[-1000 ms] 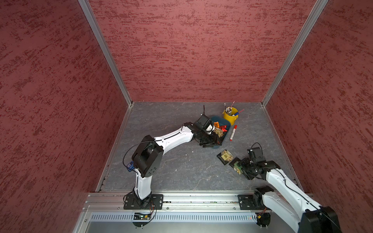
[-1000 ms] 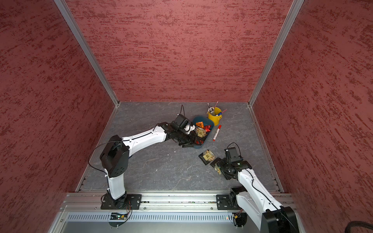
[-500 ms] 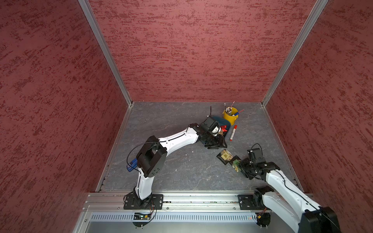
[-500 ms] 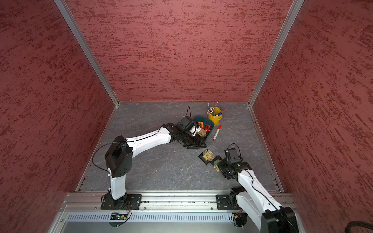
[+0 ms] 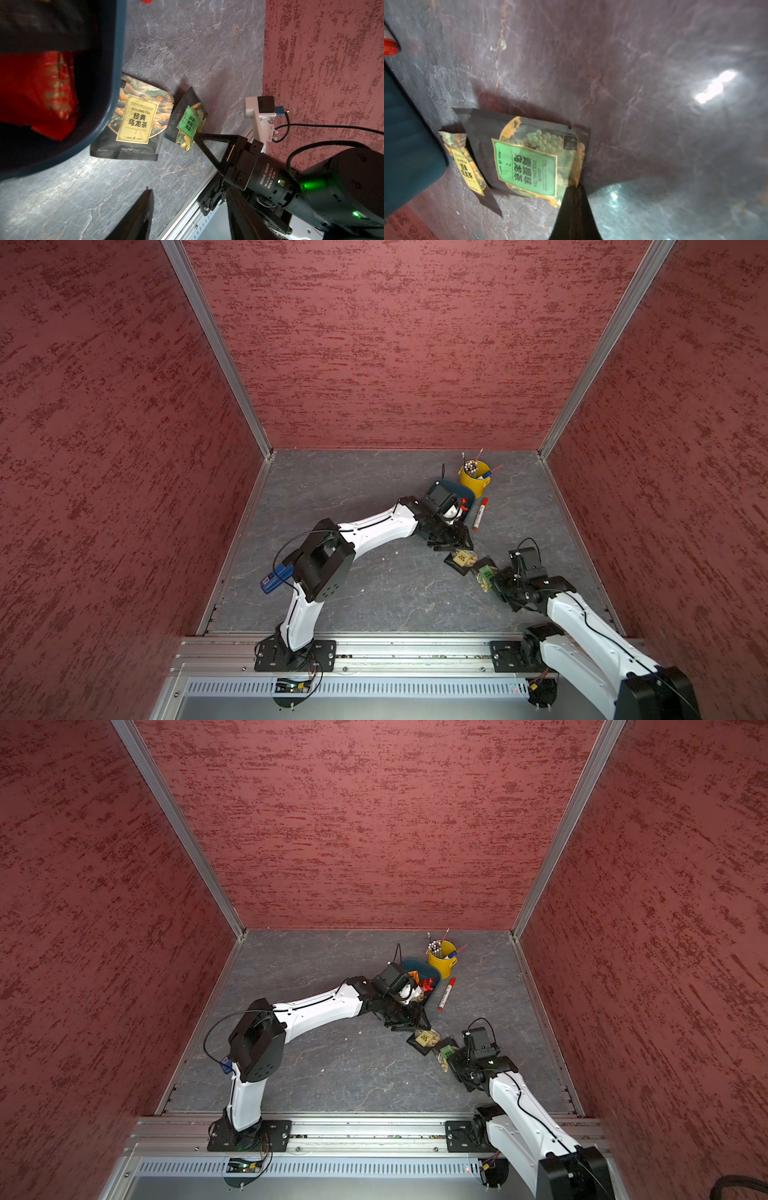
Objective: Put the tea bags into the storage box
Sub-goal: Pick up the tea bag from the center of the board.
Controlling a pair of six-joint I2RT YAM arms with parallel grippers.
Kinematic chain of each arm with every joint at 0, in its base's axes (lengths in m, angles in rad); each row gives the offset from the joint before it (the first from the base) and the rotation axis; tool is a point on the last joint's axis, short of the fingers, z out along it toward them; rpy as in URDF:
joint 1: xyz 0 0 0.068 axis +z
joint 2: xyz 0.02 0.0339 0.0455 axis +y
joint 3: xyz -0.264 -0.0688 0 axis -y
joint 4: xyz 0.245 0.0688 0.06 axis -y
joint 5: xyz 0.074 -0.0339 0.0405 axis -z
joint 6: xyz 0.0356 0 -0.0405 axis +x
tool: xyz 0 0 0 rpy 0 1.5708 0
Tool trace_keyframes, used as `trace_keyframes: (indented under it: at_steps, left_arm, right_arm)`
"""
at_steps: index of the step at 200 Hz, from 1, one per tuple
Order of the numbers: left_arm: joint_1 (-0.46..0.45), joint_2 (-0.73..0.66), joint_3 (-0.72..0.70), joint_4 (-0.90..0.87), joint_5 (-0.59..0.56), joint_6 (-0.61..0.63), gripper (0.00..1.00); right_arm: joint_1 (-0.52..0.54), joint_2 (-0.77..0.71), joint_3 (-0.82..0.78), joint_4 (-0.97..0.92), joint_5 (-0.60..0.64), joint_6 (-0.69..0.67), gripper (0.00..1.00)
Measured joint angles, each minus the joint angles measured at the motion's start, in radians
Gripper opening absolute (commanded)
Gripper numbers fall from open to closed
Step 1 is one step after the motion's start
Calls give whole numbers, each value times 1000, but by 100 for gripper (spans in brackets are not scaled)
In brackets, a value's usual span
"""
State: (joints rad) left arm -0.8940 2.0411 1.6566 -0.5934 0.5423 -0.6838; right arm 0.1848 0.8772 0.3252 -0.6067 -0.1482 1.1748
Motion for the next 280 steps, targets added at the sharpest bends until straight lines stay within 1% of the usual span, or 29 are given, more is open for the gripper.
trace_keyframes:
  at_steps: [44, 75, 107, 141, 252, 280]
  left_arm:
    - [-25, 84, 59, -4, 14, -3, 54]
    - [-38, 113, 64, -12, 17, -12, 53]
    - [-42, 113, 70, -15, 19, -17, 53]
    - [-43, 113, 72, -20, 18, -16, 52]
    - [-42, 113, 72, -19, 18, -19, 53]
    - [-31, 84, 45, -15, 13, -20, 55]
  right_arm:
    - [0, -8, 1, -7, -5, -1, 0]
    - [0, -55, 15, -56, -11, -1, 0]
    - [0, -111, 52, -107, -14, -1, 0]
    - [0, -138, 86, -146, -18, -1, 0]
    - [0, -141, 274, -241, -19, -10, 0]
    - [0, -124, 310, -248, -19, -17, 0]
